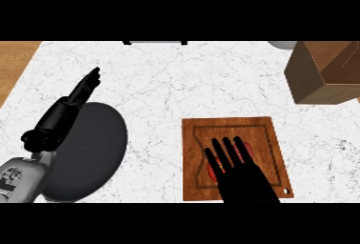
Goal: Pick the bell pepper from the cutting board and place it in the cardboard box
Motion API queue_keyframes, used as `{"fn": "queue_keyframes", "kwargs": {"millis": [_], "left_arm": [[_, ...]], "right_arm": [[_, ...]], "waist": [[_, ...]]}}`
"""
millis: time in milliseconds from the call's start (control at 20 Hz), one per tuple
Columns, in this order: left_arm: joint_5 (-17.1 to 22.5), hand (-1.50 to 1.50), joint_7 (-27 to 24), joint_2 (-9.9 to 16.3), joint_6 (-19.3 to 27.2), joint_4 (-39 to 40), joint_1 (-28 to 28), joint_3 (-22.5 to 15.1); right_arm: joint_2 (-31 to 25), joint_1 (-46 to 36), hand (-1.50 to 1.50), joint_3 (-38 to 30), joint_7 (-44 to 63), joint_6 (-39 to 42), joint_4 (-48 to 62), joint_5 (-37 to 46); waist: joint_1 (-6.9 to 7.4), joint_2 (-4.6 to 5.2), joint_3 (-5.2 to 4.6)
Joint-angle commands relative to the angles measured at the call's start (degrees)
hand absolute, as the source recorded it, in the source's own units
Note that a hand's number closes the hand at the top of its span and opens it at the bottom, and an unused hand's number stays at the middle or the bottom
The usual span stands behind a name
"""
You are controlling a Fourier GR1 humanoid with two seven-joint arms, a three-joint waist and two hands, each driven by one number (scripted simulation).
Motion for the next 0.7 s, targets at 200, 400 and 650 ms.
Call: {"fn": "queue_keyframes", "kwargs": {"millis": [200, 400, 650], "left_arm": [[-5.33, 0.0, -1.11, -3.57, 0.05, -3.17, 5.71, 0.7], [-3.64, 0.0, 1.96, -2.69, -3.06, -3.26, 3.29, 4.41], [-6.69, 0.0, -1.03, -6.48, -4.42, 1.96, 1.42, 4.23]], "right_arm": [[3.27, 2.54, -1.5, -0.54, -3.09, -2.71, 5.05, 8.95], [1.6, 2.86, -1.5, -2.25, -8.71, -6.83, 11.01, 11.97], [4.58, 3.25, -1.5, -5.39, -7.68, -0.93, 9.12, 13.96]], "waist": [[-0.04, -0.04, 0.03], [-0.05, -0.02, 0.04], [-0.34, 0.01, 0.02]]}}
